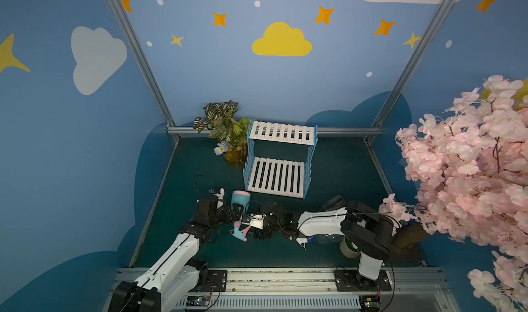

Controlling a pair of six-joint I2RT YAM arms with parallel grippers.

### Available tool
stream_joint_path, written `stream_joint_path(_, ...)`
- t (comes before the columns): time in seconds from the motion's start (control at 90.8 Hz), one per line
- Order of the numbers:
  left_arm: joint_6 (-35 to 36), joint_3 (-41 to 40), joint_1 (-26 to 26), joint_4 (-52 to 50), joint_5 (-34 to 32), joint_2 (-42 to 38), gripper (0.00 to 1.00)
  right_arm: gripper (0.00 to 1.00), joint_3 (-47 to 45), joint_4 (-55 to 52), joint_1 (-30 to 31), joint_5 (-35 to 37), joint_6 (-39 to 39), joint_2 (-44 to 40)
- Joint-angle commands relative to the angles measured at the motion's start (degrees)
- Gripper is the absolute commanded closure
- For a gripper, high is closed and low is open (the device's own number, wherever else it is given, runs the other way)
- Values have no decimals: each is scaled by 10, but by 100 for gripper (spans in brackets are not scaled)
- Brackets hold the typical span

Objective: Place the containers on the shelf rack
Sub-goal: 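Pick up a container from the center of the board.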

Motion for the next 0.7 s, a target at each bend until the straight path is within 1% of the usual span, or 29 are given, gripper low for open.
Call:
stream_joint_path(0.0, 3, 6, -8, 25, 25, 6, 0, 31, 37, -24, -10, -33, -16, 25)
stream_joint_path(0.077, 4, 6, -7, 27, 28, 14, 0, 40, 49, -44, -12, -50, -21, 33)
stream_joint_path(0.165, 5, 6, -7, 32, 32, 22, 0, 46, 60, -71, -12, -66, -28, 41)
stream_joint_path(0.529, 7, 6, -7, 52, 55, 45, 2, 64, 91, -114, -9, -86, -38, 63)
stream_joint_path(0.694, 6, 6, -6, 51, 54, 40, 2, 75, 96, -121, -7, -92, -43, 64)
